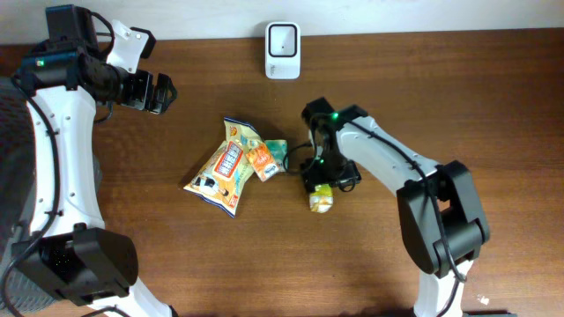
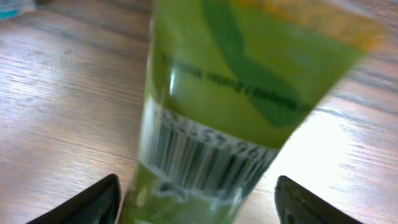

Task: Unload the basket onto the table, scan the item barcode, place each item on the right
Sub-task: 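Lift the green tea pouch with the right gripper and turn its barcode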

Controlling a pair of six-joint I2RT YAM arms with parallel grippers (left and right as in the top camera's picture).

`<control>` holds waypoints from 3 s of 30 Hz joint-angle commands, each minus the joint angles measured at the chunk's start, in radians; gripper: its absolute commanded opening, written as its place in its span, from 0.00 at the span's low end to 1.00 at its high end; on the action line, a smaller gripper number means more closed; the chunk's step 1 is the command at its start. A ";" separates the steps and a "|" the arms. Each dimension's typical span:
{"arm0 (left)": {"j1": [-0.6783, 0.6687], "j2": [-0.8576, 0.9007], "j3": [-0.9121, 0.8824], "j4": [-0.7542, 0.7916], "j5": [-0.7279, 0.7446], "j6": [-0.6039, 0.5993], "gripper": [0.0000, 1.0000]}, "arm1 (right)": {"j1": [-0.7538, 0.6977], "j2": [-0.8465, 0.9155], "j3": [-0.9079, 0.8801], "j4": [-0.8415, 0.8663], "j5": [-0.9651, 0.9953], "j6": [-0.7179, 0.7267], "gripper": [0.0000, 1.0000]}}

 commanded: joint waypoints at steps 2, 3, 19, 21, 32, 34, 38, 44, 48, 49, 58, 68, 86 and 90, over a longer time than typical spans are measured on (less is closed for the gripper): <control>0.002 -0.008 0.008 0.002 0.015 0.016 0.99 | -0.026 -0.006 0.043 -0.021 0.070 0.007 0.47; 0.002 -0.008 0.008 0.002 0.015 0.016 0.99 | -0.026 -0.006 0.045 -0.012 0.070 0.007 0.40; 0.002 -0.008 0.008 0.002 0.015 0.016 0.99 | 0.063 0.035 0.163 0.010 0.482 -0.216 0.63; 0.002 -0.008 0.008 0.002 0.015 0.016 0.99 | 0.072 0.030 0.171 0.027 0.291 -0.215 0.71; 0.002 -0.008 0.008 0.002 0.015 0.016 0.99 | -0.447 -0.084 0.135 -0.092 -0.336 -0.369 0.91; 0.002 -0.008 0.008 0.002 0.015 0.016 0.99 | -0.514 -0.077 0.004 -0.013 -0.430 -0.443 0.91; 0.002 -0.008 0.008 0.002 0.015 0.016 0.99 | -0.534 -0.077 -0.189 0.198 -0.530 -0.451 0.87; 0.003 -0.008 0.008 0.002 0.015 0.016 0.99 | -0.475 -0.073 -0.281 0.409 -0.492 -0.352 0.49; 0.002 -0.008 0.008 0.002 0.015 0.016 0.99 | -0.422 -0.086 -0.278 0.408 -0.390 -0.282 0.30; 0.002 -0.008 0.008 0.002 0.015 0.016 0.99 | -0.401 -0.098 -0.274 0.401 -0.346 -0.257 0.29; 0.002 -0.008 0.008 0.002 0.015 0.016 0.99 | 0.109 -0.173 -0.216 0.288 0.401 -0.117 0.64; 0.002 -0.008 0.008 0.002 0.015 0.016 0.99 | -0.097 -0.175 -0.049 0.160 -0.013 0.111 0.71; 0.002 -0.008 0.008 0.002 0.015 0.016 0.99 | -0.320 -0.179 -0.359 0.478 -0.385 -0.038 0.04; 0.002 -0.008 0.008 0.002 0.015 0.016 0.99 | -0.222 -0.247 -0.154 0.242 0.072 -0.047 0.04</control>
